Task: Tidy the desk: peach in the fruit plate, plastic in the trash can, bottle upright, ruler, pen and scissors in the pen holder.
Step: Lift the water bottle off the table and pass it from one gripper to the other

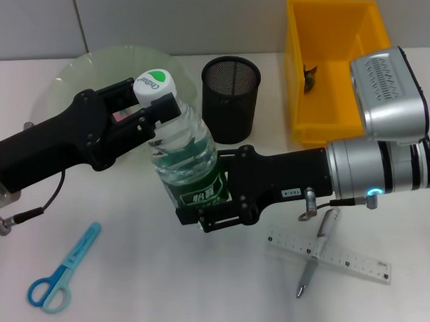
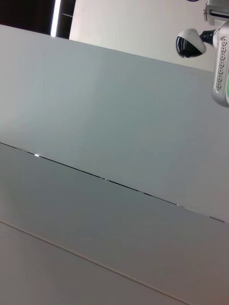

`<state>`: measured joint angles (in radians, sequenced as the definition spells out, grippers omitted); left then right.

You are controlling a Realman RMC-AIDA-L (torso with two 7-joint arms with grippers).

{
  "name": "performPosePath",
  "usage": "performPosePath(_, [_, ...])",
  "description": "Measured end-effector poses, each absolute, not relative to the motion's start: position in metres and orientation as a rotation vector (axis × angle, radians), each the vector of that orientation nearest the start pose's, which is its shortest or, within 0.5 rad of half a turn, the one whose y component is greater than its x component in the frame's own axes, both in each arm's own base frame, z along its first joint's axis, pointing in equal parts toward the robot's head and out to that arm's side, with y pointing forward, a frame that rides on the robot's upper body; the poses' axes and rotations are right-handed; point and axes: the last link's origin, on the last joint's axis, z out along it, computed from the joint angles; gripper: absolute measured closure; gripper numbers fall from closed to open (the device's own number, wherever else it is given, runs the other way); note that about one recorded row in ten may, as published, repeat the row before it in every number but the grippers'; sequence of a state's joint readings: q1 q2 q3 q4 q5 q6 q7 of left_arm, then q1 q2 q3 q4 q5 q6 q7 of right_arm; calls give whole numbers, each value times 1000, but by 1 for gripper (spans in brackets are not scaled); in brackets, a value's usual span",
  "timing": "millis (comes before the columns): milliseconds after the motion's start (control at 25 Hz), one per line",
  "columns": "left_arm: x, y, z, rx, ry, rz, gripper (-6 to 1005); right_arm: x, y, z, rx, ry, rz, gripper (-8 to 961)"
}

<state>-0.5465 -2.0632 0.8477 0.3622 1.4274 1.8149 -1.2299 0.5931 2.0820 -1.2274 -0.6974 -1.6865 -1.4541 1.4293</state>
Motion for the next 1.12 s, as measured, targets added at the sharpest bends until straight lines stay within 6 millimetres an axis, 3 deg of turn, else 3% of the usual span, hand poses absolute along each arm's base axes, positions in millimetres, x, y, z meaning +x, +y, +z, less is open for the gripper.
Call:
performPosePath(680, [-210,310,1,-2541,-540,-1536,556,189,330,-48,-2977,205,701,183])
performPosePath(1120, [-208,312,2,-2544,-531,-1536,555,190,331,-47,-2966,203,707,184])
